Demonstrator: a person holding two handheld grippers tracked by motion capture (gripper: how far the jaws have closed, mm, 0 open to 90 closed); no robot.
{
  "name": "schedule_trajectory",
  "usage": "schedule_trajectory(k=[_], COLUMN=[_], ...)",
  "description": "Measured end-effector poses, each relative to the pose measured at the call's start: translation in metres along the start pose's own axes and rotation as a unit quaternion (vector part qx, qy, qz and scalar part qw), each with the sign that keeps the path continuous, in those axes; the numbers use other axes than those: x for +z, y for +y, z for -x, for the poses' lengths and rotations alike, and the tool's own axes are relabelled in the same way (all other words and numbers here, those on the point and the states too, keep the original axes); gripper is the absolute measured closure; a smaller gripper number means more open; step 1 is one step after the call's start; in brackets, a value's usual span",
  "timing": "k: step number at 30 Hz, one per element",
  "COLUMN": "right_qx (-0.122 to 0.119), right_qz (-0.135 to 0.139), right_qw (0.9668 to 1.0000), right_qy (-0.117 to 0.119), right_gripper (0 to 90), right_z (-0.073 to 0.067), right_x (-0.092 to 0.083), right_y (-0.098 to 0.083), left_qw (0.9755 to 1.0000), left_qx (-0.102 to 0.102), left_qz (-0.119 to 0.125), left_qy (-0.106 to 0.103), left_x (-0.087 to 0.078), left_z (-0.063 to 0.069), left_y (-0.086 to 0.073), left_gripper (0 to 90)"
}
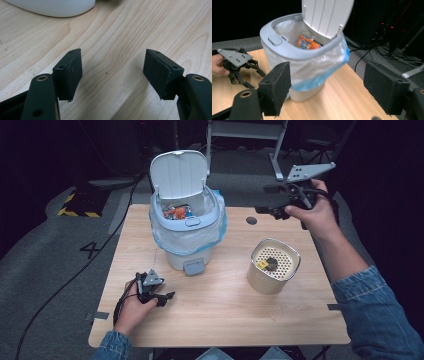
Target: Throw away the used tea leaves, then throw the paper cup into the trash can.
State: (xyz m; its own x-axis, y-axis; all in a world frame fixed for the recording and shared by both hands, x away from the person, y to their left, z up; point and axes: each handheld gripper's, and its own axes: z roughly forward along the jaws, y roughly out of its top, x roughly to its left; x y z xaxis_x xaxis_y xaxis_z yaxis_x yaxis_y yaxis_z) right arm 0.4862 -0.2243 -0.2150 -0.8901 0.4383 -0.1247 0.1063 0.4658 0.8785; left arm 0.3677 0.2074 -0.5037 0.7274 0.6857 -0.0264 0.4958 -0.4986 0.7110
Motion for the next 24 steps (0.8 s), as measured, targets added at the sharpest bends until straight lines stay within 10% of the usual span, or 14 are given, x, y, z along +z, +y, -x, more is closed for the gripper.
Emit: schedule_trajectory(k=[24], right_qx=[0.063], right_qz=[-0.011], right_qw=[0.9971], right_qy=[-0.041], right_gripper=[23.3], right_z=[0.000], right_x=[-0.089], right_y=[-0.113], left_qw=[1.0000], left_qx=[-0.001], left_qz=[0.000], left_qy=[0.000], left_x=[0.000], left_z=[0.000], left_y=[0.000], left_gripper=[32.0])
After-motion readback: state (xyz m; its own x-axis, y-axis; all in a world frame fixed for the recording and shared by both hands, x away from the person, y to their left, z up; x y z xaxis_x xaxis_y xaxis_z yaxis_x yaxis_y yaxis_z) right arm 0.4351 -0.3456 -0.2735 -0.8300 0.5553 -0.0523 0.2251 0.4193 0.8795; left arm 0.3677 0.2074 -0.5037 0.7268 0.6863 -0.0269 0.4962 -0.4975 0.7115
